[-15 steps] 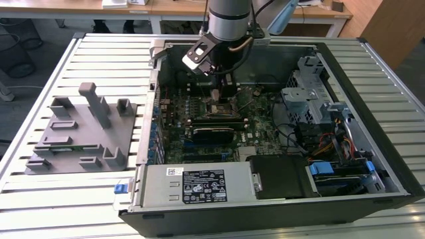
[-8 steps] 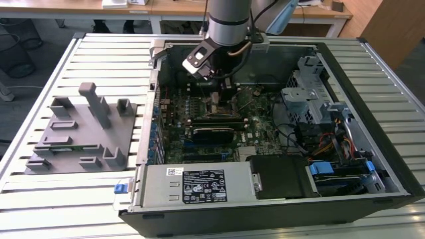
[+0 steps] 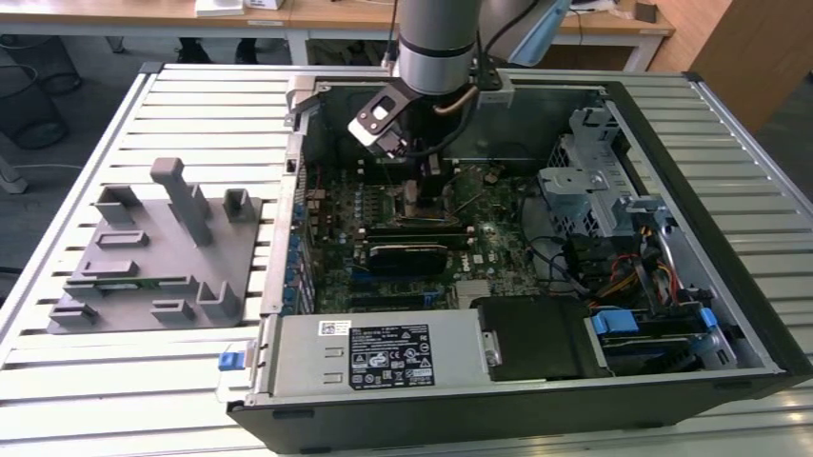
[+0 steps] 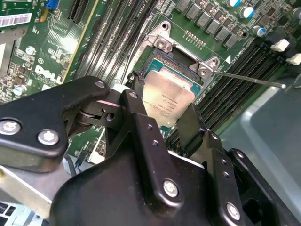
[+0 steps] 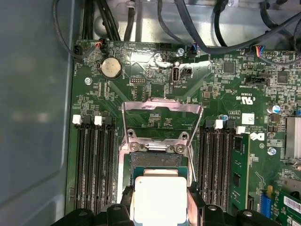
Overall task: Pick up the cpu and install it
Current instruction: 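Place the cpu into insertion slot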
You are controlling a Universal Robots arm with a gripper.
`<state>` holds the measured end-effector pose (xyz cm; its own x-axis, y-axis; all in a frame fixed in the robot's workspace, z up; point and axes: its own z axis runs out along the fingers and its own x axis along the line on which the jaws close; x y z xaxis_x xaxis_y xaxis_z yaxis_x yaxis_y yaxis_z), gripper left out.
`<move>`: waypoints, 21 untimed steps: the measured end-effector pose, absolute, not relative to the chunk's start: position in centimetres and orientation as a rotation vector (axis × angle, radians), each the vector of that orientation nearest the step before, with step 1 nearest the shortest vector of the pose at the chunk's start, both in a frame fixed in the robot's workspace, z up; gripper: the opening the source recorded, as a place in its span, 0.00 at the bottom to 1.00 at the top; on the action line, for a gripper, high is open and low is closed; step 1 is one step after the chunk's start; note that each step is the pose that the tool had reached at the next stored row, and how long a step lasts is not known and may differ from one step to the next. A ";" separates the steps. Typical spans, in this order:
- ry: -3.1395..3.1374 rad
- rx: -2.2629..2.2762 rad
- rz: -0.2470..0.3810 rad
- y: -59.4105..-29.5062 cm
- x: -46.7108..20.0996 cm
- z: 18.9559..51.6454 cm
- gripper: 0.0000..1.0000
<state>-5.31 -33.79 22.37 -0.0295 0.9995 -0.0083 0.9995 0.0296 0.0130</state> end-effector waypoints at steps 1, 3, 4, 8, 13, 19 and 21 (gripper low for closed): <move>2.243 2.178 0.006 -33.8 -5.3 22.2 0.53; 2.243 2.178 0.006 -33.8 -5.3 22.0 0.53; 2.243 2.178 0.006 -33.8 -5.3 21.9 0.53; 2.243 2.178 0.005 -33.8 -5.3 21.7 0.53; 2.243 2.178 0.006 -33.8 -5.2 21.5 0.53; 2.243 2.178 0.006 -33.8 -5.1 21.1 0.53; 2.243 2.178 0.006 -33.8 -5.1 20.9 0.53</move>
<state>-5.12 -33.78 20.91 -0.0296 0.9995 -0.0083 0.9995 0.0297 0.0130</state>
